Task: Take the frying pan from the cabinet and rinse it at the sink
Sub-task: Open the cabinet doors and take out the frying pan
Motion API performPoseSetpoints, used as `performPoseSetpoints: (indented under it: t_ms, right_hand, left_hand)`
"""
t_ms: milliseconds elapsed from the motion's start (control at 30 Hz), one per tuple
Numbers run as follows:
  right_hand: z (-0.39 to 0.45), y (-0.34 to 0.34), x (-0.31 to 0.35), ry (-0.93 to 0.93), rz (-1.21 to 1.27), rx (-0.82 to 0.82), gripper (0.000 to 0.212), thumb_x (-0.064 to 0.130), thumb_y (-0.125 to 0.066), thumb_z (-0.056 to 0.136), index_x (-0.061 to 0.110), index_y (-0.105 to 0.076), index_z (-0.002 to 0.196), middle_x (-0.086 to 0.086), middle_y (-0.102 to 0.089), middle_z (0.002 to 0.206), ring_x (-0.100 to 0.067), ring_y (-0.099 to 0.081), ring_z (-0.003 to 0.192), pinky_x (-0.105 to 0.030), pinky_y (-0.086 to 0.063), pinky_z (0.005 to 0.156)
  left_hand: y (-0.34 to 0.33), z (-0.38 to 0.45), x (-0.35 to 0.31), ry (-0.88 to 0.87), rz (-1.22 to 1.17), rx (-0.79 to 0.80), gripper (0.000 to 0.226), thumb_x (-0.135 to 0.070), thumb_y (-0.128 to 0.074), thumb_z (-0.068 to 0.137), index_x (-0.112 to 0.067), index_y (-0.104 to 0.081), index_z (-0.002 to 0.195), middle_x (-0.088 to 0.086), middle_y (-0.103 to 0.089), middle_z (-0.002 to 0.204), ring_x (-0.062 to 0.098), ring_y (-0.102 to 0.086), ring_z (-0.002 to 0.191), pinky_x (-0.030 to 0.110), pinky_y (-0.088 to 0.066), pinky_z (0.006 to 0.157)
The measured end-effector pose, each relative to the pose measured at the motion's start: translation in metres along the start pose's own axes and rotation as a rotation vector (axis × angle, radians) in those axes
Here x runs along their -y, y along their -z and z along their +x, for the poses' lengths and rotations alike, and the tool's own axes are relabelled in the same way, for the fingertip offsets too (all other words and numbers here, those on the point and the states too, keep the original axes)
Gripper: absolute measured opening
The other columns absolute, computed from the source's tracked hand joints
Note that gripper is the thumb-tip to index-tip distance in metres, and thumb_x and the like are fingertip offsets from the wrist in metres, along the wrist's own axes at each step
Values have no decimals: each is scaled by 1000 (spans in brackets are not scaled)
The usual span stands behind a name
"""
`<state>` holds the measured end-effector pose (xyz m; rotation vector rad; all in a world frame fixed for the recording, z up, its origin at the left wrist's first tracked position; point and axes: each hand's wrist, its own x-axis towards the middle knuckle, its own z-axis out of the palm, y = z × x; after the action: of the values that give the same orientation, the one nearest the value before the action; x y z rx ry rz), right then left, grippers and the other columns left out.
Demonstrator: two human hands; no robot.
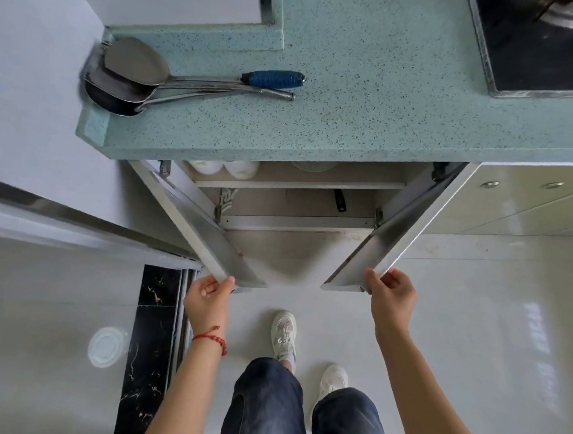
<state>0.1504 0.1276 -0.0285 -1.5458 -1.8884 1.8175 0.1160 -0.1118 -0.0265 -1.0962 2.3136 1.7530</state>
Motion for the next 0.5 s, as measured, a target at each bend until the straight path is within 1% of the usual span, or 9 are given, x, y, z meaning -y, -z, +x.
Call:
performPoseSetpoints:
  t_ms: [33,67,133,167,233,333,400,500]
  right_hand:
    - [-1,7,-3,9,-10,-7,15,8,-65,78,1,-55,88,-5,-56,65,-1,-52,43,-9,-41,45]
    - [-1,14,-5,12,-18,-13,16,8,-66,78,1,-57,88,-5,-58,66,-2,-53,46,-13,-43,49]
    - [-2,28,-10,17,-31,-21,15,9,-66,77,2,-59,88,-6,-61,69,-10,-55,55,-21,-44,56]
    - [-3,35,-12,21,-41,-24,12,9,-66,77,3,-60,86,-7,-61,69,-13,-55,57,-23,-44,57]
    - [-2,49,-16,32,-64,-38,9,9,-65,78,5,-59,82,-7,-59,69,-15,-53,58,-25,-43,60]
    - [-2,67,-23,56,-119,-58,11,13,-65,78,5,-59,83,-8,-58,74,-20,-50,66,-29,-41,67]
    - [-2,78,-25,64,-159,-74,10,15,-64,80,7,-58,83,-7,-56,75,-21,-48,69,-29,-39,69]
    - [-3,94,-24,79,-219,-104,9,14,-61,82,7,-59,88,-8,-59,80,-23,-51,75,-30,-39,72]
  left_hand:
    - [6,-2,1,-9,22,-3,12,-2,-68,75,-7,-57,75,1,-57,65,0,-57,47,5,-43,48]
    - [12,-4,1,-19,40,-11,12,-2,-67,75,-3,-60,84,3,-61,71,1,-59,52,6,-45,51]
    - [24,-7,2,-42,87,-16,22,-3,-67,76,3,-61,96,9,-64,83,7,-59,63,16,-49,63]
    - [30,-8,2,-48,117,-24,24,-4,-67,76,4,-61,98,11,-64,88,12,-58,67,23,-48,69]
    - [40,-12,2,-63,159,-44,26,-4,-66,77,6,-61,101,13,-63,91,20,-58,75,29,-45,77]
    - [54,-14,4,-100,231,-67,26,-6,-65,79,7,-63,101,15,-65,93,24,-58,83,31,-44,80]
    - [62,-14,6,-123,289,-84,26,-8,-65,79,6,-64,101,19,-68,96,30,-61,89,34,-46,83]
    - [71,-10,11,-157,382,-101,28,-10,-65,79,7,-63,101,26,-68,99,39,-62,95,42,-48,86]
